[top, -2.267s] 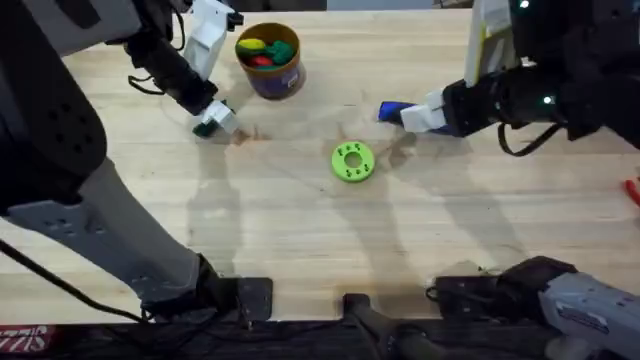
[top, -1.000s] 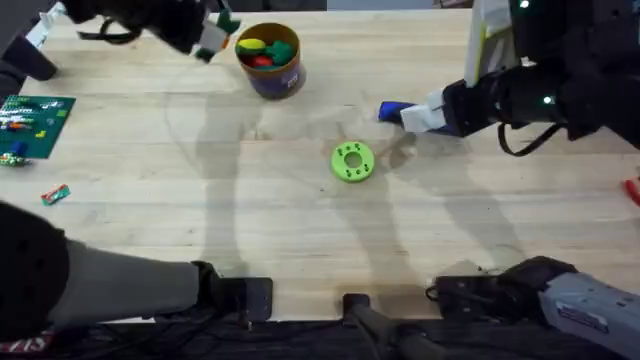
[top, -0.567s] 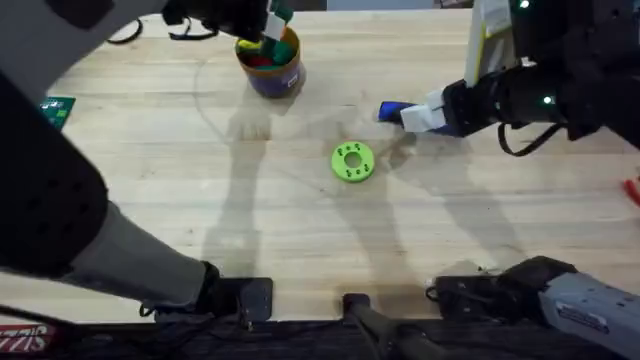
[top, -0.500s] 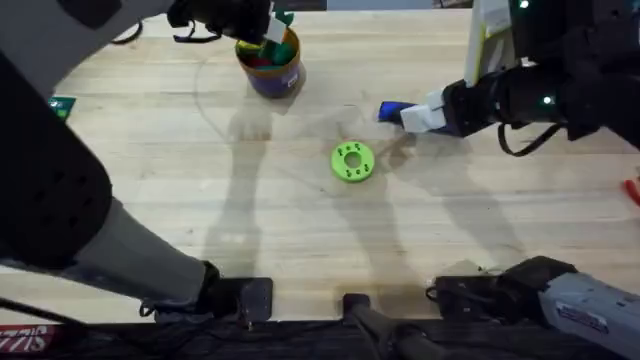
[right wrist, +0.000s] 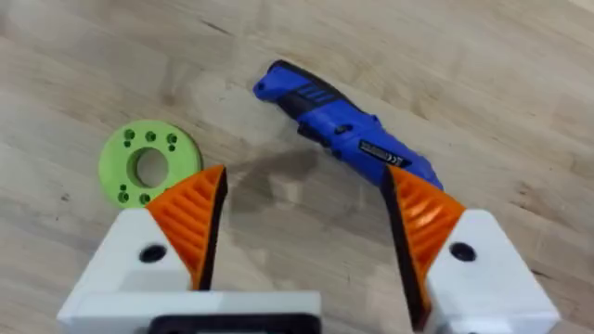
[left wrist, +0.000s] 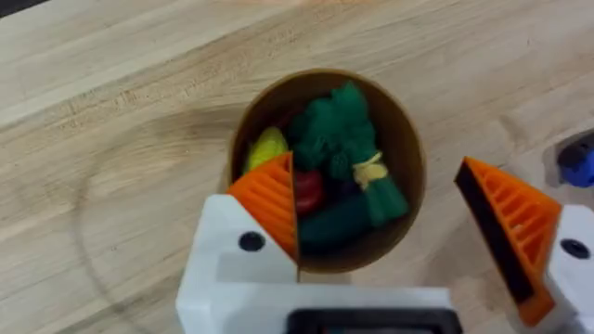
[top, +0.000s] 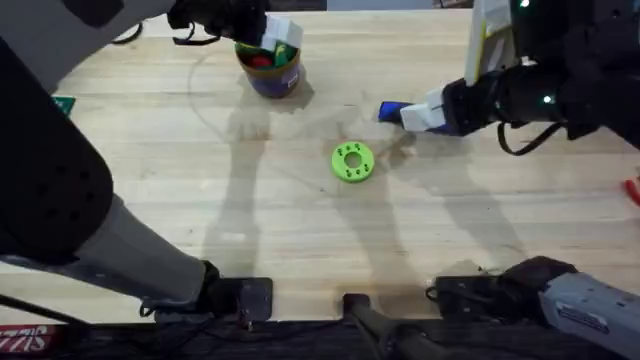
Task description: Pick up the gripper from the table and insert it into the empty holder that is missing its gripper. Then pick up a screw, insert it into the mounting hole, and use the screwdriver to tighten it. Finally, clean up the table by picking up the vegetable and placing it into the bucket.
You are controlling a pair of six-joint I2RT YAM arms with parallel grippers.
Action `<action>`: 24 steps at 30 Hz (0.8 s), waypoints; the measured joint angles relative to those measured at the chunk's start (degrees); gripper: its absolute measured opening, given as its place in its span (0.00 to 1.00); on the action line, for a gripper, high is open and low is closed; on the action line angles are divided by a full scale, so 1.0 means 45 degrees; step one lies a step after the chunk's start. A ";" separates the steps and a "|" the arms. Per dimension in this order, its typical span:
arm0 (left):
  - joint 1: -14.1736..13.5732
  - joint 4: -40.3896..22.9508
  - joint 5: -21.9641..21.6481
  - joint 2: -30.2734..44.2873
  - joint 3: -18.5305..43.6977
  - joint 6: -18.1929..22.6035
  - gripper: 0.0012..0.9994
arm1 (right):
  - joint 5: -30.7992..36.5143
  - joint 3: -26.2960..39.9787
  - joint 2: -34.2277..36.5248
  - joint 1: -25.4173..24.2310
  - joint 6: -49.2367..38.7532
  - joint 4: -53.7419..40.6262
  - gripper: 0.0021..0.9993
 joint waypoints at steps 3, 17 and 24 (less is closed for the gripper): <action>0.0000 -0.0058 0.0035 -0.0213 0.0005 -0.0006 0.99 | 0.0000 0.0004 -0.0017 0.0000 0.0000 0.0057 0.96; 0.0000 -0.4562 0.0088 -0.5152 0.0424 0.0998 0.99 | 0.0000 0.0452 -0.2790 0.0000 0.0029 0.0044 0.96; 0.0000 -0.7806 0.0085 -0.6173 0.0442 0.1482 0.99 | 0.0000 0.0452 -0.3055 0.0000 0.0034 0.0011 0.96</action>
